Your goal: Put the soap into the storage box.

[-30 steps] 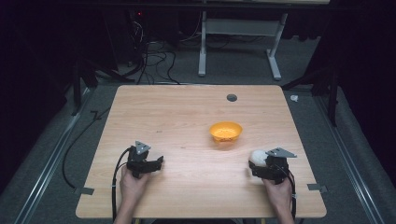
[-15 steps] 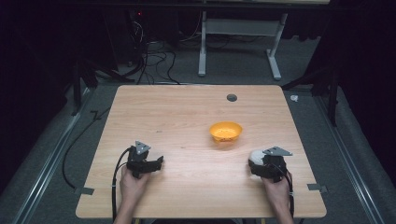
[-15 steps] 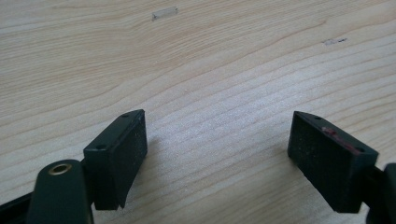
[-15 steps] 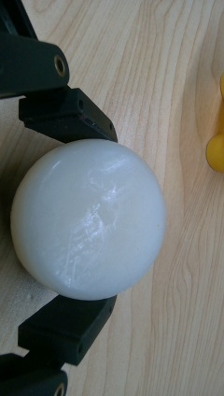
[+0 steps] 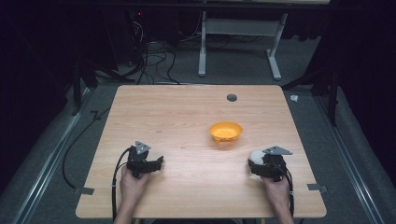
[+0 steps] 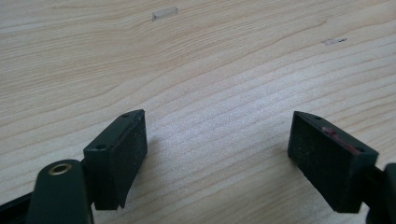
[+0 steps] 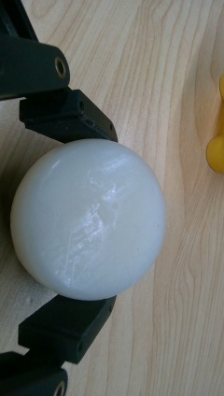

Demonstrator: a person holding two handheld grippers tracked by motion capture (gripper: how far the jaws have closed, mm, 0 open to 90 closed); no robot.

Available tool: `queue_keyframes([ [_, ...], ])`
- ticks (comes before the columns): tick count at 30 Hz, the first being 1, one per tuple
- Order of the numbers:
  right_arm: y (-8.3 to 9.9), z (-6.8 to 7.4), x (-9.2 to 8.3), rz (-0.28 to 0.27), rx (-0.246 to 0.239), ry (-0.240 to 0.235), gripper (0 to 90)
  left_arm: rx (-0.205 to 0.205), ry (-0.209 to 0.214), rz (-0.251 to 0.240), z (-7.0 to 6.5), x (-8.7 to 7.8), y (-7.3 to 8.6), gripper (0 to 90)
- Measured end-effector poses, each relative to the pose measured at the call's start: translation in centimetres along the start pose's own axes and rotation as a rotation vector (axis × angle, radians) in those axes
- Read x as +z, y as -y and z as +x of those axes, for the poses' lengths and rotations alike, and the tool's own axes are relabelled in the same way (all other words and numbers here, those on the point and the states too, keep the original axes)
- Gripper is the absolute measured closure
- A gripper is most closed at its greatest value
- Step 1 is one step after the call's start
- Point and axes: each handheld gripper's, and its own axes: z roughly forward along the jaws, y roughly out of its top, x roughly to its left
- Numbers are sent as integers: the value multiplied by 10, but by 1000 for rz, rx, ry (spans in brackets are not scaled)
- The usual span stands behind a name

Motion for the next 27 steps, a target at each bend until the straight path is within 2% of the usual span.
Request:
queue_keyframes([
  [15,-4,2,-5,-9,-6,-21,246,0,0,0,0,0,0,203],
  [21,-8,1,-11,-40,15,-29,246,0,0,0,0,0,0,203],
  [27,-11,3,-12,-43,4,-41,246,-1,1,0,0,0,0,203],
])
